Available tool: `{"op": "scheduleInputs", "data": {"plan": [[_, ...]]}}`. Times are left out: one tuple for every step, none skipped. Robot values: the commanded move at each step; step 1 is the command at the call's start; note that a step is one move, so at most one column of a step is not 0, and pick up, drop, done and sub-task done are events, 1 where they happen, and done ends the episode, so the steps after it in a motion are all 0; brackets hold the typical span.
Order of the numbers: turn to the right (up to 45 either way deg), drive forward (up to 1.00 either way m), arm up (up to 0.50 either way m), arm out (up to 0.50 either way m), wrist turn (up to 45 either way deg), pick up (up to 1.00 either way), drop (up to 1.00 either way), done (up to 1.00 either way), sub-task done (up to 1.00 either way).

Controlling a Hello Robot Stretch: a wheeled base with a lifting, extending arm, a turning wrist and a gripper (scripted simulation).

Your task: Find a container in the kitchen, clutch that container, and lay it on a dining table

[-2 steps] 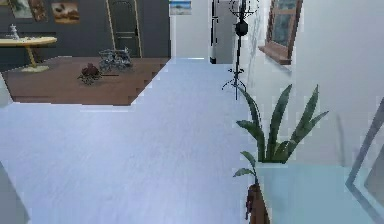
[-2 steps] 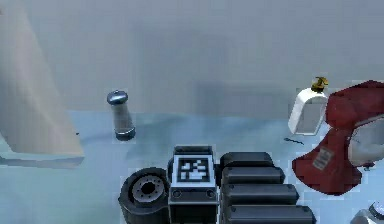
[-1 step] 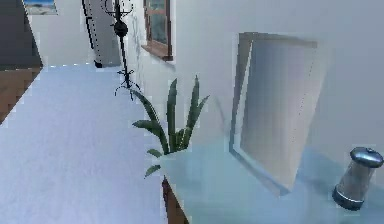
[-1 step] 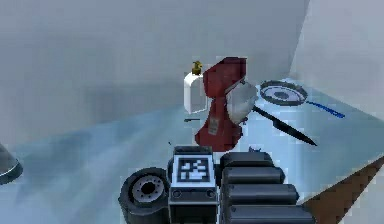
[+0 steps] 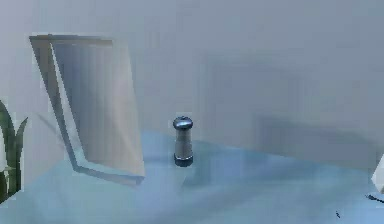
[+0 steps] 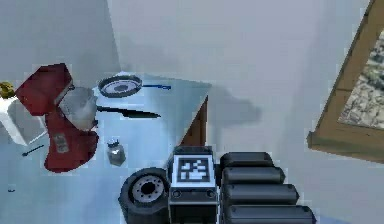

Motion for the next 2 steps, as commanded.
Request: {"op": "scheduleInputs", "data": {"plan": [[12.0,0.00,0.00,0.00,0.0,0.00,0.00,0.00,0.00],[-45.0,0.00,0.00,0.00,0.0,0.00,0.00,0.00,0.00]]}}
